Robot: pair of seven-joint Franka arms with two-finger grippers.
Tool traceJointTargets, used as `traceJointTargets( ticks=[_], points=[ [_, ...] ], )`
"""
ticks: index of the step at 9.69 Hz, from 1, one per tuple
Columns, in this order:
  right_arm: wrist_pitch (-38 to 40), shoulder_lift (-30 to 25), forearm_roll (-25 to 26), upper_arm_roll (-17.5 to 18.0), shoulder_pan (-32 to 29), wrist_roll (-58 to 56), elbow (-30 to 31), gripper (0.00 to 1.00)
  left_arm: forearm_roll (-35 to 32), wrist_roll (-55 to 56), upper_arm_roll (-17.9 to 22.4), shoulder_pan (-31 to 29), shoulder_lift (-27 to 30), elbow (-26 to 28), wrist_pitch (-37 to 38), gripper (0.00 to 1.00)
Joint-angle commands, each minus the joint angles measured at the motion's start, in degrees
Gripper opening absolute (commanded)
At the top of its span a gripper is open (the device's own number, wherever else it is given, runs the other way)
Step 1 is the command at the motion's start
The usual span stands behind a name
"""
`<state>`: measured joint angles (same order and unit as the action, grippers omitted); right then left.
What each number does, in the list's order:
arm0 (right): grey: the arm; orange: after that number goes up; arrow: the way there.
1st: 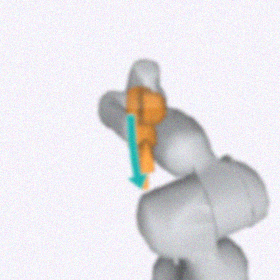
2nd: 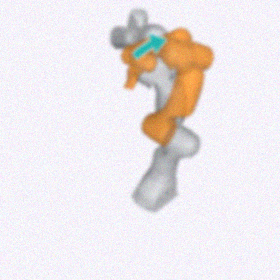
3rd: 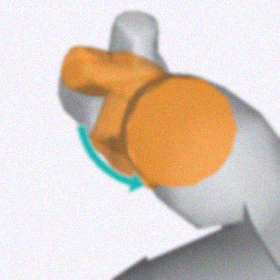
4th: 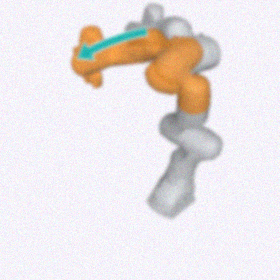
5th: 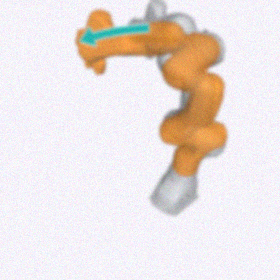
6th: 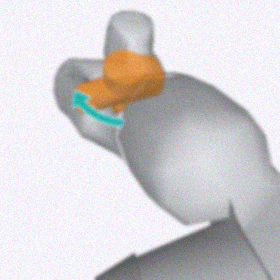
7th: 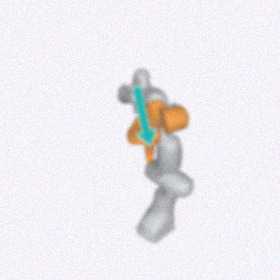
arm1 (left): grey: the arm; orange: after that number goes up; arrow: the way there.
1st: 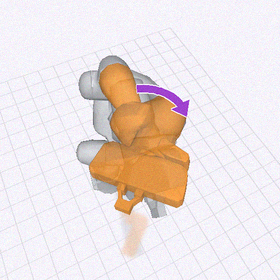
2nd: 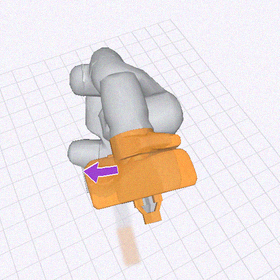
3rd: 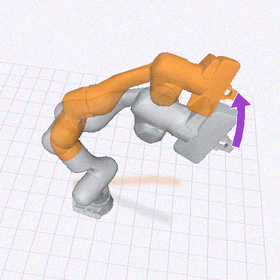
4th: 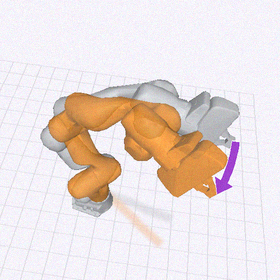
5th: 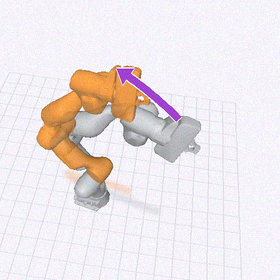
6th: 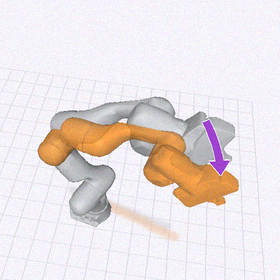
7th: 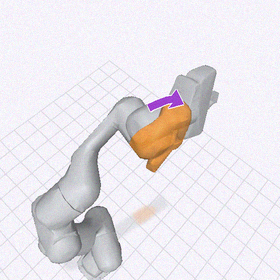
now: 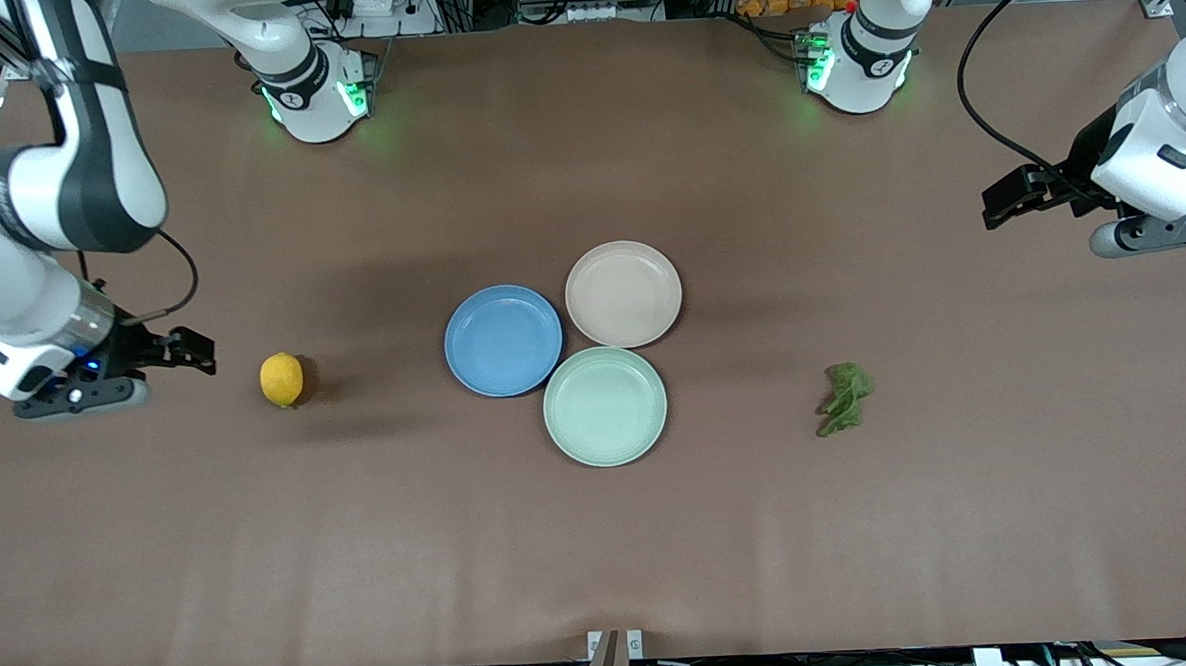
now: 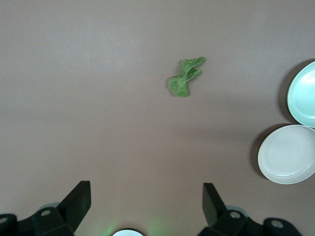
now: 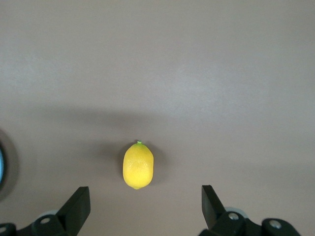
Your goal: Pick lemon and lettuce from blue and beige plates
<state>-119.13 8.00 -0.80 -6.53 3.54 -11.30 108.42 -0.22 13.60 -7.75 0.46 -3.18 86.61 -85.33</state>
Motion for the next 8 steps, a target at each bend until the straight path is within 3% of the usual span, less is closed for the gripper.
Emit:
traceJointTargets(
  ticks=[1, 3, 8],
  points=[
    [4.9, -1.6, 1.2, 1.3, -1.4, 0.4, -3.5, 1.0, 0.0, -2.0, 0.5, 0.1, 0.1, -1.3, -1.8, 1.0],
    [10.0, -3.3, 1.2, 2.6, -2.6, 0.4, -6.1, 1.0, -2.8, -5.3, 0.4, 0.2, 0.6, -1.2, -3.4, 1.0],
    [21.1, -3.3, 1.2, 3.1, -3.2, 0.8, -16.6, 1.0, -2.2, -6.7, 0.2, 0.4, 2.4, -1.0, -3.3, 1.0]
  ],
)
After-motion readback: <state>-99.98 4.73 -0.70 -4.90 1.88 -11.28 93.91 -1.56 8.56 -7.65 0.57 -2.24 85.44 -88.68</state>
